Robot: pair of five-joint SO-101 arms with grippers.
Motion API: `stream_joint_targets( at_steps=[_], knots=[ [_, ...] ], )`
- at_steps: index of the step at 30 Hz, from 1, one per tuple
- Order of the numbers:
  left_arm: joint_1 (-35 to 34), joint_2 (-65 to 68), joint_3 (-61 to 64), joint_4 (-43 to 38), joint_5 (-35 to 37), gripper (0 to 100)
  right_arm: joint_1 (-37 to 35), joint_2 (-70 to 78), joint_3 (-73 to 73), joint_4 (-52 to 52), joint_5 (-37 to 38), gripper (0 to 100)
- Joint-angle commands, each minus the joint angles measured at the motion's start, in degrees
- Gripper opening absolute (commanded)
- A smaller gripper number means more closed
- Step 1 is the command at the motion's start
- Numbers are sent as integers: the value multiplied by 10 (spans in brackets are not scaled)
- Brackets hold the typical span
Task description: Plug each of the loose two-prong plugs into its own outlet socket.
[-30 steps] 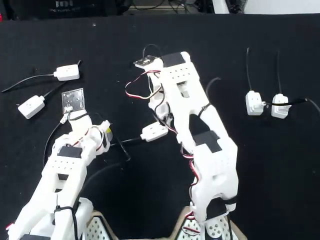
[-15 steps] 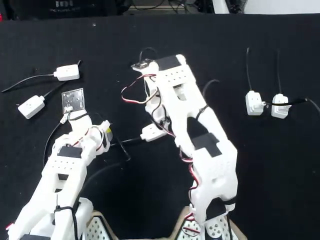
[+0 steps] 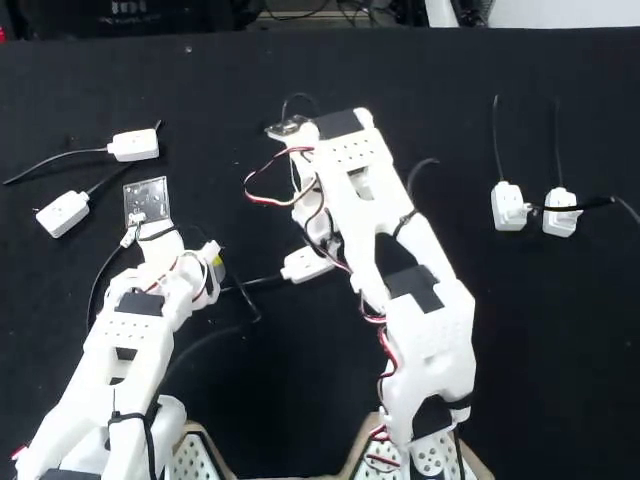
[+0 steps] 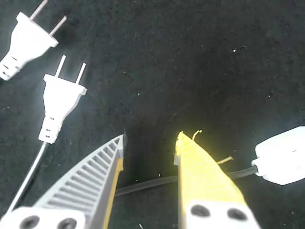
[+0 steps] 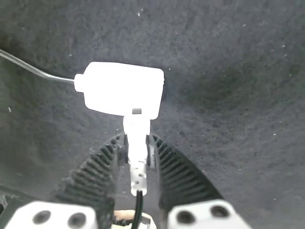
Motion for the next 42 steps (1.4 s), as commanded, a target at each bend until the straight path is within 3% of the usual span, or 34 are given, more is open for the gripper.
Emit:
stream_joint_targets(
  at_steps=[1,16,42],
  knots=[
    [3,-14,-7,-11,4,177,-2,-42,-52,19,-2,11],
    [2,-14,-7,-11,4,177,-2,-41,-8,19,-1,11],
    [0,-14,-7,-11,4,177,24,42,-56,19,-2,11]
  ],
)
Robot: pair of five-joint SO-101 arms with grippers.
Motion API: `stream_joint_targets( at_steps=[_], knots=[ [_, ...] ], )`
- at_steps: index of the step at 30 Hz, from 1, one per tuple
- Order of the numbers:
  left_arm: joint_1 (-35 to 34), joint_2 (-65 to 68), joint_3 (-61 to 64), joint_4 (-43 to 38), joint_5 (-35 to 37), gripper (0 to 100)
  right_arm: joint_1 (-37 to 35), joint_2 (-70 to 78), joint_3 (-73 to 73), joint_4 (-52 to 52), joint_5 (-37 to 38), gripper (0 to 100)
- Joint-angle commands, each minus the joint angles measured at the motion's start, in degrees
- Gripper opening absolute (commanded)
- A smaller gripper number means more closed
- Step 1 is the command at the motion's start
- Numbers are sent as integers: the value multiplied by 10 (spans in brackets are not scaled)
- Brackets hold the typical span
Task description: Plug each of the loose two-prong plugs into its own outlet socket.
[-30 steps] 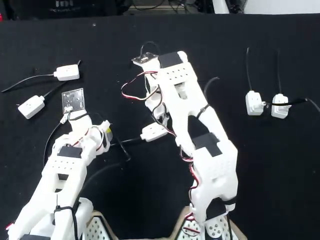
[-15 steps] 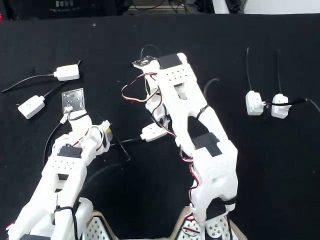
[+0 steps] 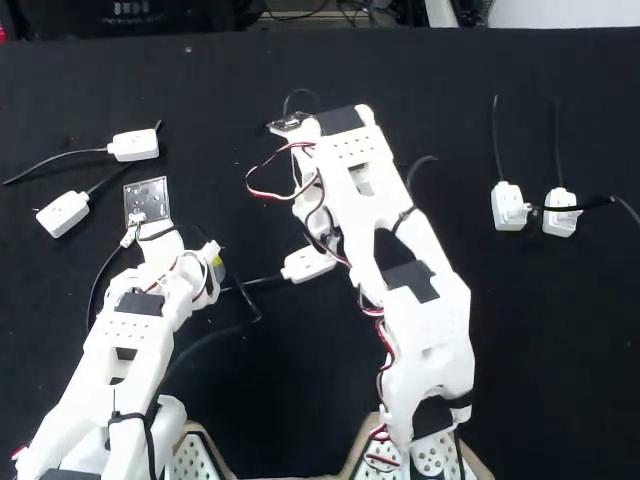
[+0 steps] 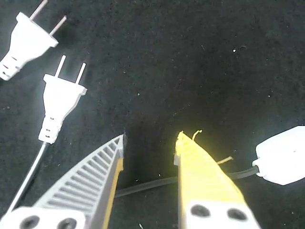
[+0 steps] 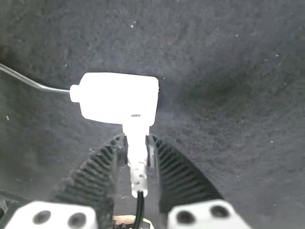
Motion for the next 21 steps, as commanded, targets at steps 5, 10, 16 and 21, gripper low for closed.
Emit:
stream_joint_targets(
  at_steps=[5,10,16,21],
  knots=[
    [0,-14,-7,-11,4,177,14,0,-19,18,-6,11],
    [0,-14,-7,-11,4,177,14,0,-19,18,-28,11],
    [0,-14,-7,-11,4,177,20,0,-19,18,-42,11],
    [0,-14,-7,-11,4,177,19,1,-19,18,-43,11]
  ],
)
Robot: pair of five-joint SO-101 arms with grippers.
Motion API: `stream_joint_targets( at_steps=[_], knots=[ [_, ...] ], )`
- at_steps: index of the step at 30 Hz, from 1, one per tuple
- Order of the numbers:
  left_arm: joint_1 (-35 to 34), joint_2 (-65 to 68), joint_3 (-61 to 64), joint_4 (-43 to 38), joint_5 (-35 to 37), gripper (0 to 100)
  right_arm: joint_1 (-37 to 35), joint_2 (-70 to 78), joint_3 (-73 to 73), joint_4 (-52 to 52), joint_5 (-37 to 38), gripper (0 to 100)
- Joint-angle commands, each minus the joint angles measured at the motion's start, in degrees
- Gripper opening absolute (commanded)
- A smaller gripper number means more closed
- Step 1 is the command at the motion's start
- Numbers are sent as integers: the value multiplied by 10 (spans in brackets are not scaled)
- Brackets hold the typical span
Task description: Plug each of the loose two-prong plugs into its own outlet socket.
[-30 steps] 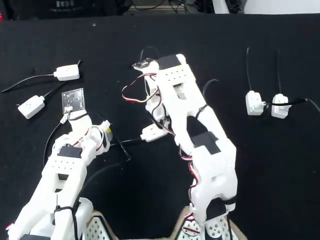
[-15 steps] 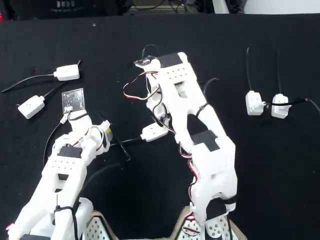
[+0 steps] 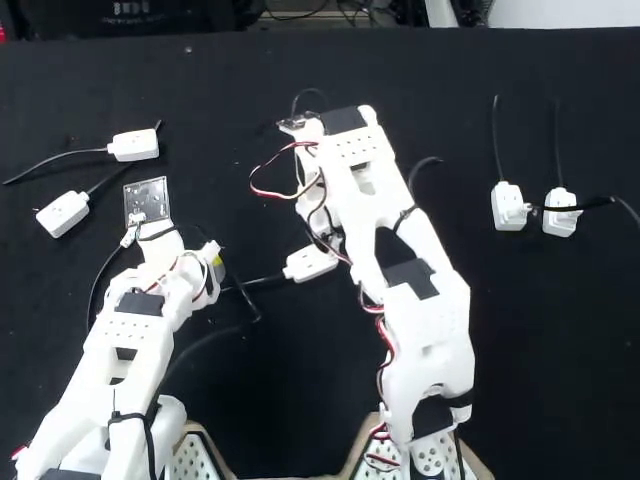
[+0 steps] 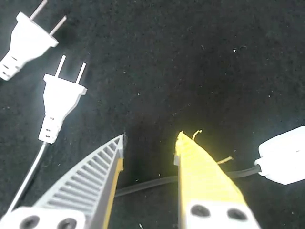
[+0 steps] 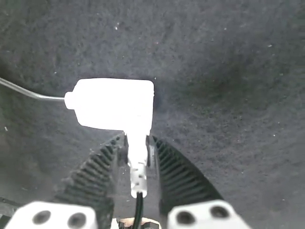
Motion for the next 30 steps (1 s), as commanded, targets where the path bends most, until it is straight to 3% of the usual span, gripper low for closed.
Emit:
stream_joint_targets(
  at_steps=[1,18,24,30],
  knots=[
    [0,-14,-7,-11,4,177,11,0,-19,18,-5,11],
    [0,-14,-7,-11,4,177,9,60,-67,14,1,21],
    [-1,-14,-8,-11,4,177,-22,-4,-61,17,35,234],
    [-1,-14,-8,-11,4,177,-69,-98,-50,16,140,258]
  ],
)
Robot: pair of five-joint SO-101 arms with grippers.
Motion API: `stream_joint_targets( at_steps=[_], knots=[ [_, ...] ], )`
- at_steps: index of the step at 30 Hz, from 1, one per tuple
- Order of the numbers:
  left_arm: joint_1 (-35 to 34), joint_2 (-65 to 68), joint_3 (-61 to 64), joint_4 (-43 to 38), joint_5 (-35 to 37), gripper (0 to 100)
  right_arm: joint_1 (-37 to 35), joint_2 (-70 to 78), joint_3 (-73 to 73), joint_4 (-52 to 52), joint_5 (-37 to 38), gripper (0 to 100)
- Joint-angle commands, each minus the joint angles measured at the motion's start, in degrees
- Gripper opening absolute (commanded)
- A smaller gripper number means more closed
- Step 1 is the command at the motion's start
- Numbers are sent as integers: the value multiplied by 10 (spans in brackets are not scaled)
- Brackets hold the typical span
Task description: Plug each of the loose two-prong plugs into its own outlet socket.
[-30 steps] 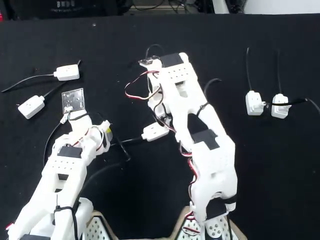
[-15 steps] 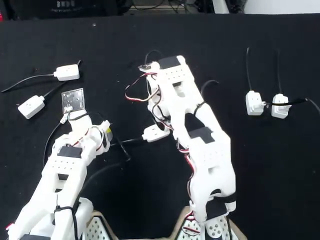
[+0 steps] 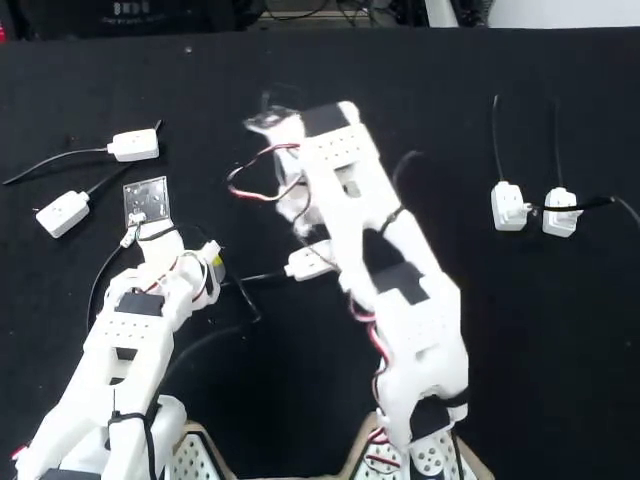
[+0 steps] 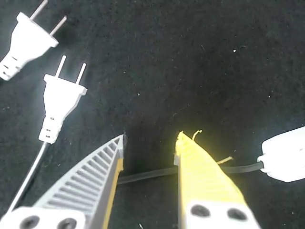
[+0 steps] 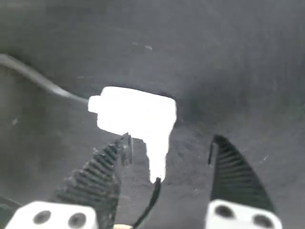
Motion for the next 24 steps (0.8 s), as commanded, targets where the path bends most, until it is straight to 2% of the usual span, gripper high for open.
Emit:
stream_joint_targets(
  at_steps=[1,6,12,15,24],
  knots=[
    [-2,-14,-9,-11,3,177,-30,-108,-6,16,113,258],
    [-58,-15,-14,-10,9,177,-28,-142,20,13,307,261],
    [-131,-15,-14,-11,77,177,-30,-146,143,-6,471,261],
    [-138,-15,-15,-11,79,177,-30,-147,211,-66,498,261],
    [-137,-15,-17,-11,79,177,-30,-147,373,-272,496,258]
  ],
)
